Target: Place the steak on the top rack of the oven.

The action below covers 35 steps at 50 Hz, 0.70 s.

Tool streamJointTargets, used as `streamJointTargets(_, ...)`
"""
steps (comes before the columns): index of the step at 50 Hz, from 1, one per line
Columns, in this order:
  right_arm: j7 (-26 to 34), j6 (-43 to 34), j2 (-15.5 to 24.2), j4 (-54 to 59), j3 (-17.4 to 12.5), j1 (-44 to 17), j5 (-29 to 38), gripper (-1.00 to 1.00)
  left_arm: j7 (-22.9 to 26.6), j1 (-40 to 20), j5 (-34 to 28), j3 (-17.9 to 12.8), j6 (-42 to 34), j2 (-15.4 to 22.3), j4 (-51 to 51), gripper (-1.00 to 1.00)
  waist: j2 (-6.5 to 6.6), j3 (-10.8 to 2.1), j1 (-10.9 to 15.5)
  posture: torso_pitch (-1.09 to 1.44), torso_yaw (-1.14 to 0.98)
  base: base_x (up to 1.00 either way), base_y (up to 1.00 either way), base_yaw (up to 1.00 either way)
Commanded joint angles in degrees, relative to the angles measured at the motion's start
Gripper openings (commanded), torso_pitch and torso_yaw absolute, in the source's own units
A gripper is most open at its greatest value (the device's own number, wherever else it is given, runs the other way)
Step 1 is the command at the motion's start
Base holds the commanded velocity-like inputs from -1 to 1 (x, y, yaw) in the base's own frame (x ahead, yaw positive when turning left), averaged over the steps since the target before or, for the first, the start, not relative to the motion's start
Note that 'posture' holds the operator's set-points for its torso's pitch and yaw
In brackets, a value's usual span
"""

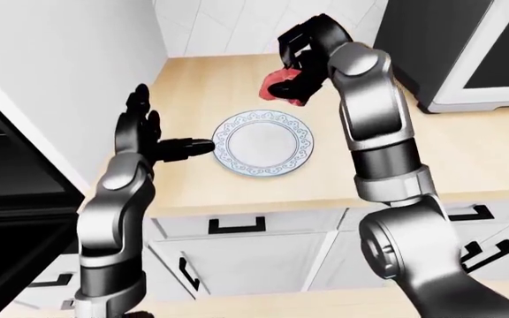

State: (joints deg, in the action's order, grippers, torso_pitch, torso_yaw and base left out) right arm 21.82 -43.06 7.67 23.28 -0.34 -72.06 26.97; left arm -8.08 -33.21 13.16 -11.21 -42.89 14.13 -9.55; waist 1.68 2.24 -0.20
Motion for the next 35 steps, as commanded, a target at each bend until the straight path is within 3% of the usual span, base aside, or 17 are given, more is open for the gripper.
streamJointTargets(1,-0.3,0.5,0.9,-2.8,-0.3,-2.7,0.1,-1.00,-0.1,-2.1,0.0,-0.4,1.4,0.7,-2.0,1.00,0.18,-1.80,0.0,0.00,0.00,0.00,0.00,0.00)
streamJointTargets(9,1.4,-2.2,3.0,-4.7,-0.7,-3.7,0.8,-1.00,-0.2,-3.3,0.0,0.0,1.0,0.6,-1.6,1.00,0.09,-1.62,0.1,0.00,0.00,0.00,0.00,0.00)
streamJointTargets(26,0.4,-2.6,2.8,-6.6,-0.8,-1.3,0.0,-1.00,0.0,-2.4,-0.3,-0.1,1.1,0.5,-2.1,1.00,0.19,-1.72,0.0,0.00,0.00,-0.01,0.00,0.00)
streamJointTargets(27,0.4,-2.7,2.7,-6.7,-0.8,-1.3,0.0,-1.00,-0.1,-2.3,-0.3,-0.1,1.1,0.5,-2.2,1.00,0.20,-1.92,0.0,0.00,0.00,-0.05,0.00,0.00)
streamJointTargets(28,0.4,-2.6,2.7,-6.6,-0.8,-1.3,0.0,-1.00,0.0,-2.3,-0.3,-0.1,1.2,0.4,-2.1,1.00,0.39,-3.18,0.1,0.00,0.00,-0.05,0.00,0.00)
streamJointTargets(29,0.4,-2.6,2.7,-6.6,-0.8,-1.3,-0.1,-1.00,0.0,-2.2,-0.4,-0.1,1.3,0.4,-2.1,1.00,0.30,-2.95,0.0,0.00,0.00,-0.05,0.00,0.00)
streamJointTargets(30,0.4,-2.6,2.8,-6.5,-0.8,-1.2,-0.1,-1.00,0.0,-2.2,-0.3,-0.1,1.2,0.4,-2.2,1.00,-0.15,-1.59,-0.1,0.00,0.00,-0.05,0.00,0.00)
streamJointTargets(31,0.4,-2.7,2.8,-6.6,-0.7,-1.2,0.0,-1.00,0.0,-2.2,-0.3,-0.1,1.0,0.4,-2.3,1.00,0.27,-2.98,0.1,0.00,0.00,-0.08,0.00,0.00)
streamJointTargets(35,0.3,-2.6,2.7,-6.4,-0.8,-1.2,-0.1,-1.00,0.0,-2.2,-0.3,-0.2,1.0,0.5,-2.3,1.00,-0.24,-3.03,-0.1,0.00,0.00,-0.15,0.00,0.00)
